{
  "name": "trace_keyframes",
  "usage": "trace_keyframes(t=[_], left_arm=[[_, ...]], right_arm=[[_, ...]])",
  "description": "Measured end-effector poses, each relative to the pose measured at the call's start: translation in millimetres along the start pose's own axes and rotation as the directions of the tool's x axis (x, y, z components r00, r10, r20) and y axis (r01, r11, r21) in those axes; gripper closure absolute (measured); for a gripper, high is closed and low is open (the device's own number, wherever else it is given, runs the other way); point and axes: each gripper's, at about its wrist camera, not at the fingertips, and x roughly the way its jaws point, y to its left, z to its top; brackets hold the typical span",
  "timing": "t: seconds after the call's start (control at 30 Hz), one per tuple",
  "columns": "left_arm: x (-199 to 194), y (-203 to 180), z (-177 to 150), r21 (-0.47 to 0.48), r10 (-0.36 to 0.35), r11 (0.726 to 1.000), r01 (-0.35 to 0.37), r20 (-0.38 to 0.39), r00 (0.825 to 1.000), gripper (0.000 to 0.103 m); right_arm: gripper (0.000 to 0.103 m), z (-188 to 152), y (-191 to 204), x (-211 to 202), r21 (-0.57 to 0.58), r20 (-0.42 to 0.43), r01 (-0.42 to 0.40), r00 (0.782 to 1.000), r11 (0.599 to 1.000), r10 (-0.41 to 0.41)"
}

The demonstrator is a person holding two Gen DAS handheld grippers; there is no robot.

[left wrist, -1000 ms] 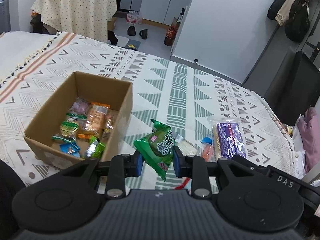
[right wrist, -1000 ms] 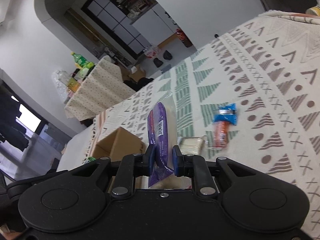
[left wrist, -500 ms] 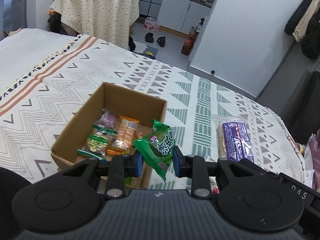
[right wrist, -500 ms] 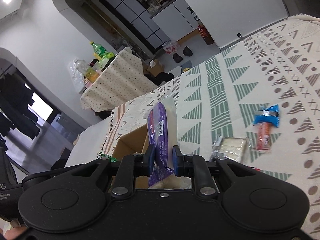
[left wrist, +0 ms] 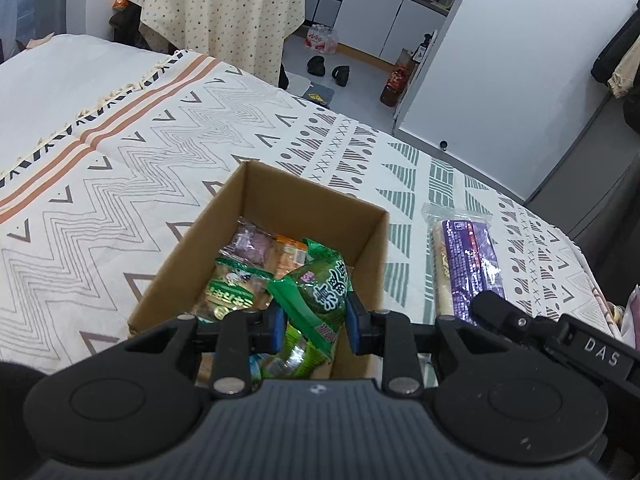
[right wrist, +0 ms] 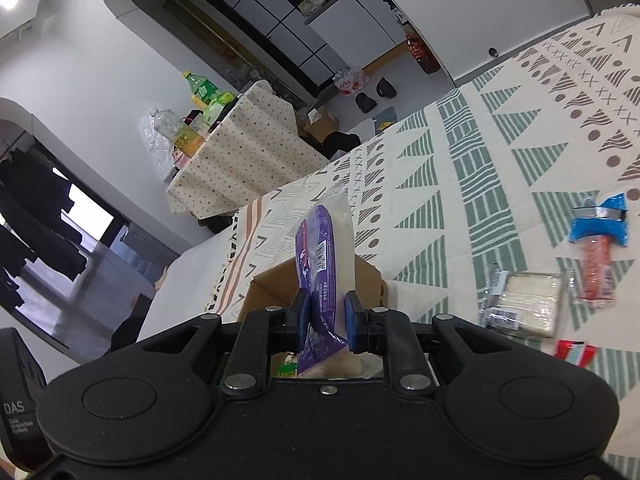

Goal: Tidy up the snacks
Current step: 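Carry both snacks over the box and open both grippers to drop them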

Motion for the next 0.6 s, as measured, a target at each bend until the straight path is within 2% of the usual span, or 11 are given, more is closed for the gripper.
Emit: trace_keyframes(t=[0.23,0.3,0.6], left_arm=[[13,21,9,-0.019,-0.015,1.000,0.014,-0.022,1.000,0.074],[19,26,12,-0.021,-0.026,0.999,0.025,-0.049,0.998,0.073],[25,47,20,-0.059,-0.024,0.998,0.020,-0.070,0.997,0.062]], right_arm=[[0.085,-5,7,19,-0.001,-0.023,0.006,1.000,1.000,-0.006],[0.085,-5,11,23,-0.006,-0.031,0.005,1.000,1.000,-0.005],[0.085,-8,27,39,-0.021,-0.062,-0.007,0.998,1.000,0.006]])
